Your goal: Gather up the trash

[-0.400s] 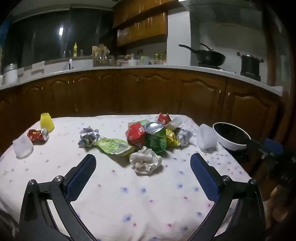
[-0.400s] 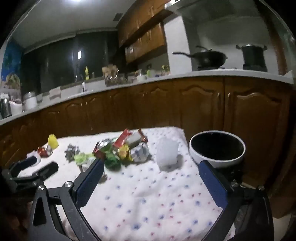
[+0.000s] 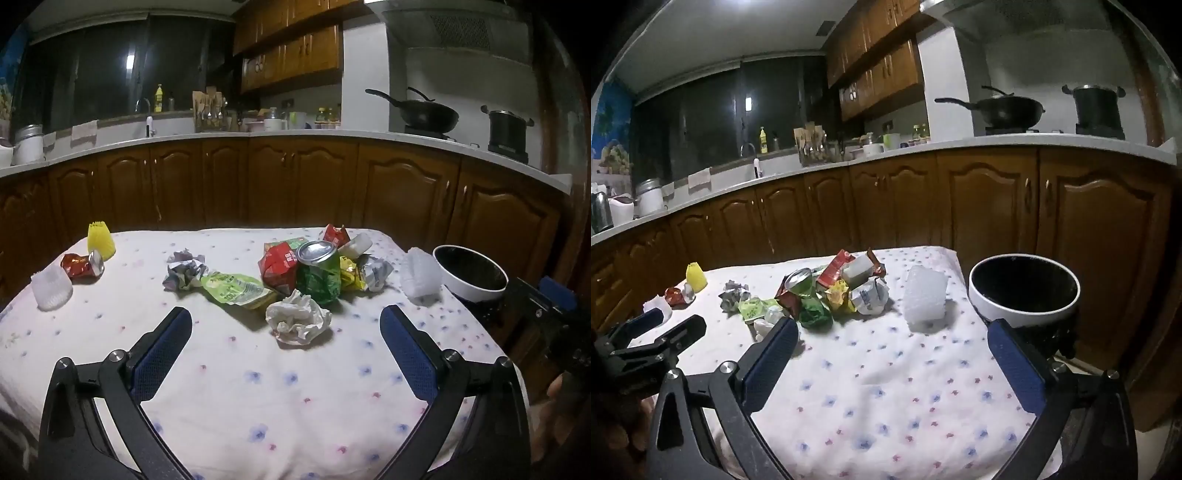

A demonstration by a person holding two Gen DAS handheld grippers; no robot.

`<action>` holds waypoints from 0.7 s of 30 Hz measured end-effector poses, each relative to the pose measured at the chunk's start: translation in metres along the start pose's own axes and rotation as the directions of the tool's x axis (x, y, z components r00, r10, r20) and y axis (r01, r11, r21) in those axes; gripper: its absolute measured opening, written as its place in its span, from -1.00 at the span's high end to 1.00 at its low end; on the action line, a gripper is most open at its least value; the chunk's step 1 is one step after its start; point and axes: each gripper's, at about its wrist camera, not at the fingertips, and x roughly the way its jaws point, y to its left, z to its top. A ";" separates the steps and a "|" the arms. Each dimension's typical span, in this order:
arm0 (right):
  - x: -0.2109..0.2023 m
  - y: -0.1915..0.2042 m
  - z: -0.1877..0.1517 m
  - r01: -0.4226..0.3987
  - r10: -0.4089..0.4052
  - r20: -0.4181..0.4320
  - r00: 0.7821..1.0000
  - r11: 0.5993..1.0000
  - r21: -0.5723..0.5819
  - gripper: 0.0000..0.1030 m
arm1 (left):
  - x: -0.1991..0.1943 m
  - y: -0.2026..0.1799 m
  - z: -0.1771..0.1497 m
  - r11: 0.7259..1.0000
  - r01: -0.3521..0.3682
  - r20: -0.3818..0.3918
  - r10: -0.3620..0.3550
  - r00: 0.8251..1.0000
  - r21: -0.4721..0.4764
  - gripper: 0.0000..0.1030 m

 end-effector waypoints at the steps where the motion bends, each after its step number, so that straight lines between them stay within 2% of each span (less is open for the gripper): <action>1: -0.001 0.000 0.001 -0.001 0.001 0.006 1.000 1.000 -0.004 -1.00 | 0.000 -0.001 0.000 1.000 0.002 -0.001 -0.002 1.000 0.001 -1.00; 11: -0.006 -0.001 -0.002 0.036 -0.036 0.022 0.999 0.999 -0.007 -1.00 | 0.000 -0.004 0.000 1.000 -0.002 0.001 0.002 1.000 0.010 -1.00; 21: -0.009 0.000 -0.002 0.025 -0.024 0.034 0.999 1.000 -0.013 -1.00 | 0.000 -0.004 0.000 1.000 -0.011 0.008 0.011 1.000 0.008 -1.00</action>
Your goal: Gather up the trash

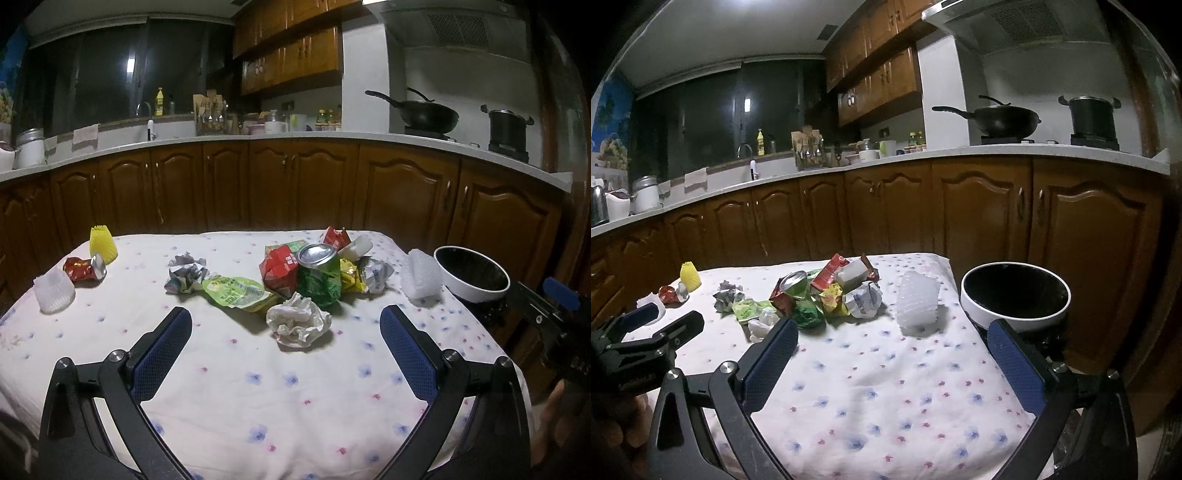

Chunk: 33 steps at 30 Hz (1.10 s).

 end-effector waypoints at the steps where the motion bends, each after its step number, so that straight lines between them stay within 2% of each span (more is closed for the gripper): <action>1: 0.000 0.000 0.000 -0.005 0.005 0.000 1.000 1.000 0.000 -1.00 | 0.000 0.000 0.000 1.000 0.001 0.001 -0.001 1.000 0.000 -1.00; 33: 0.000 0.007 0.001 -0.032 0.032 0.002 0.999 0.999 -0.024 -1.00 | 0.002 0.000 0.003 1.000 0.003 -0.001 -0.003 1.000 0.007 -1.00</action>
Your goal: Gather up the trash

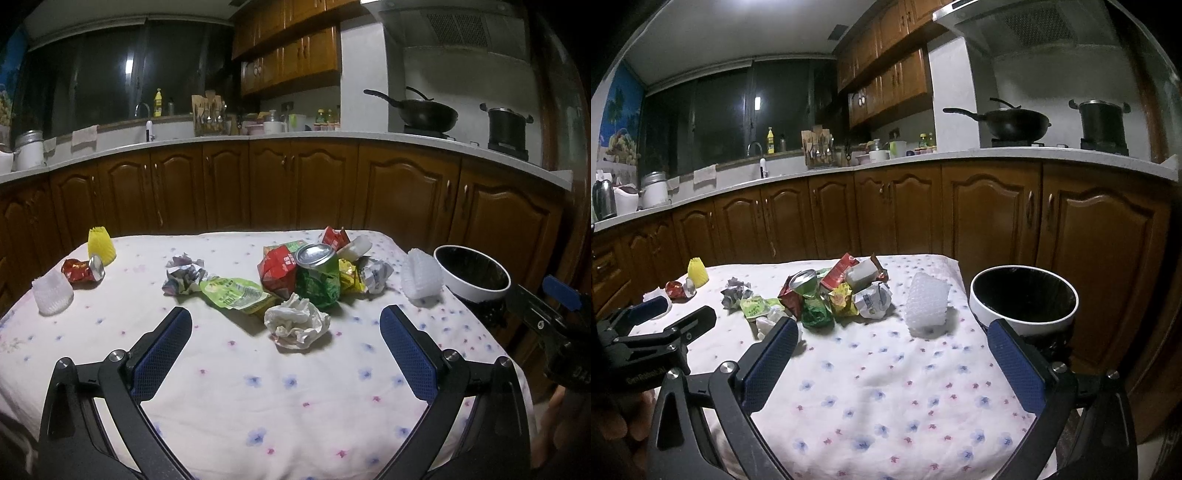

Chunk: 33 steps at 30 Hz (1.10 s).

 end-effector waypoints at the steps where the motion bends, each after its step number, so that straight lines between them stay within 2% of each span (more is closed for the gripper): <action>1: 0.000 0.000 0.000 -0.002 0.002 -0.001 1.000 1.000 0.001 -1.00 | 0.000 0.000 0.000 1.000 -0.002 -0.002 0.002 1.000 0.000 -1.00; 10: 0.004 -0.002 -0.001 -0.006 0.006 -0.016 1.000 1.000 0.010 -1.00 | 0.012 -0.002 -0.005 1.000 0.025 -0.035 -0.026 0.999 -0.015 -1.00; 15: 0.019 -0.011 -0.002 -0.023 0.025 -0.058 0.998 0.999 0.033 -1.00 | 0.033 -0.007 -0.007 0.997 0.077 -0.102 -0.078 0.992 -0.013 -1.00; 24: 0.066 -0.031 -0.003 -0.060 0.074 -0.181 0.981 0.995 0.080 -0.98 | 0.087 -0.008 -0.003 0.999 0.046 -0.216 -0.047 0.975 -0.006 -0.99; 28: 0.093 -0.043 0.004 -0.057 0.083 -0.228 0.970 0.991 0.117 -0.86 | 0.114 -0.004 0.000 1.000 0.026 -0.267 -0.026 0.963 -0.003 -0.85; 33: 0.132 -0.058 0.012 -0.058 0.101 -0.288 0.952 0.986 0.156 -0.64 | 0.135 -0.004 0.001 0.999 0.054 -0.312 -0.053 0.949 -0.007 -0.78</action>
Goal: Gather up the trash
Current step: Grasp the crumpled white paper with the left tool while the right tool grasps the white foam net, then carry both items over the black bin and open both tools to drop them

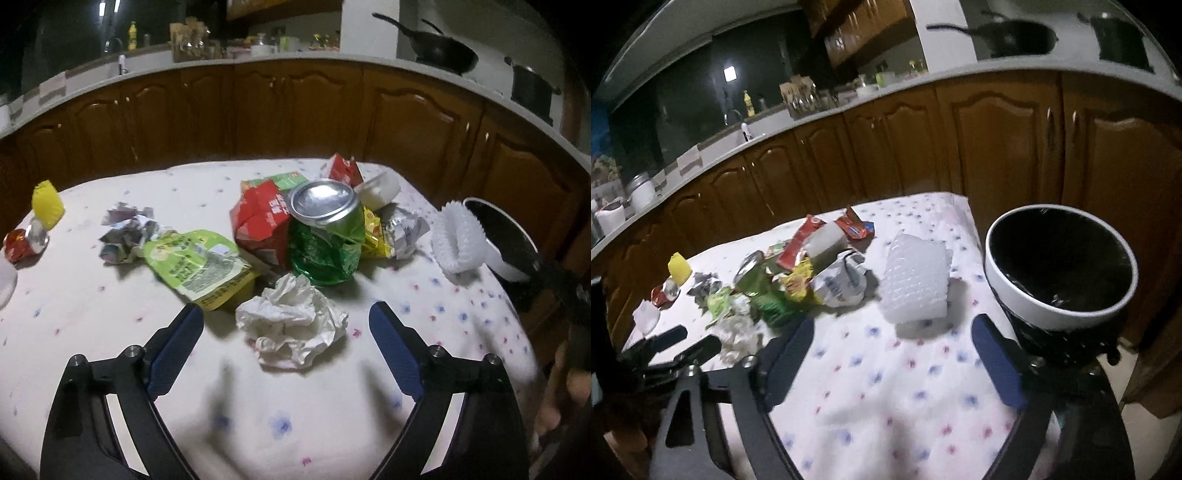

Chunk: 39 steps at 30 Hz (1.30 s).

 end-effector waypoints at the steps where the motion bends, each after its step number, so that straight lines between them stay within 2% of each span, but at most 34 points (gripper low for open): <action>1: 0.007 -0.003 0.004 0.000 0.000 -0.014 1.000 1.000 0.007 -0.63 | 0.004 -0.001 0.000 1.000 0.002 -0.010 -0.002 1.000 0.009 -0.76; 4: 0.027 -0.010 0.010 0.001 0.000 -0.052 0.999 1.000 0.018 -0.55 | 0.013 -0.002 -0.001 1.000 0.020 -0.035 -0.019 0.999 0.014 -0.60; 6: 0.040 -0.013 0.012 0.004 -0.002 -0.085 0.996 1.000 0.021 -0.48 | 0.018 -0.002 -0.001 1.000 0.026 -0.052 -0.025 0.998 0.018 -0.35; 8: 0.054 -0.017 0.011 0.002 0.002 -0.121 0.993 1.000 0.030 -0.30 | 0.023 0.000 -0.001 0.999 0.033 -0.059 -0.032 0.998 0.013 -0.25; 9: 0.059 -0.018 0.011 -0.002 0.007 -0.133 0.991 0.999 0.037 -0.09 | 0.022 0.000 0.000 0.999 0.037 -0.056 -0.036 0.998 0.013 -0.11; 11: 0.066 -0.021 0.010 -0.017 0.026 -0.151 0.988 0.998 0.056 0.00 | 0.020 0.000 0.001 0.998 0.062 -0.052 -0.061 0.997 0.014 0.14; 15: 0.060 -0.023 0.009 -0.071 0.081 -0.120 0.989 0.994 0.081 0.53 | 0.011 -0.001 -0.002 0.995 0.094 -0.043 -0.092 0.995 0.029 0.51; 16: 0.056 -0.022 0.008 -0.084 0.093 -0.111 0.989 0.993 0.083 0.59 | 0.009 -0.001 -0.003 0.994 0.103 -0.042 -0.101 0.994 0.032 0.55; 17: 0.053 -0.021 0.008 -0.091 0.100 -0.109 0.989 0.992 0.085 0.60 | 0.006 -0.001 -0.005 0.993 0.114 -0.040 -0.113 0.993 0.036 0.93; 19: 0.044 -0.020 0.005 -0.103 0.111 -0.097 0.989 0.991 0.084 0.68 | 0.002 0.000 -0.005 0.991 0.135 -0.043 -0.133 0.990 0.024 0.96; 28: 0.011 -0.020 0.006 -0.144 0.149 -0.049 0.988 0.984 0.102 0.70 | -0.022 -0.021 0.009 0.976 0.214 0.008 -0.215 0.977 0.044 0.96; 39: -0.028 -0.056 0.016 -0.058 0.056 0.018 0.998 0.991 0.117 0.70 | -0.020 -0.091 0.037 0.935 0.322 0.026 -0.329 0.944 0.148 0.96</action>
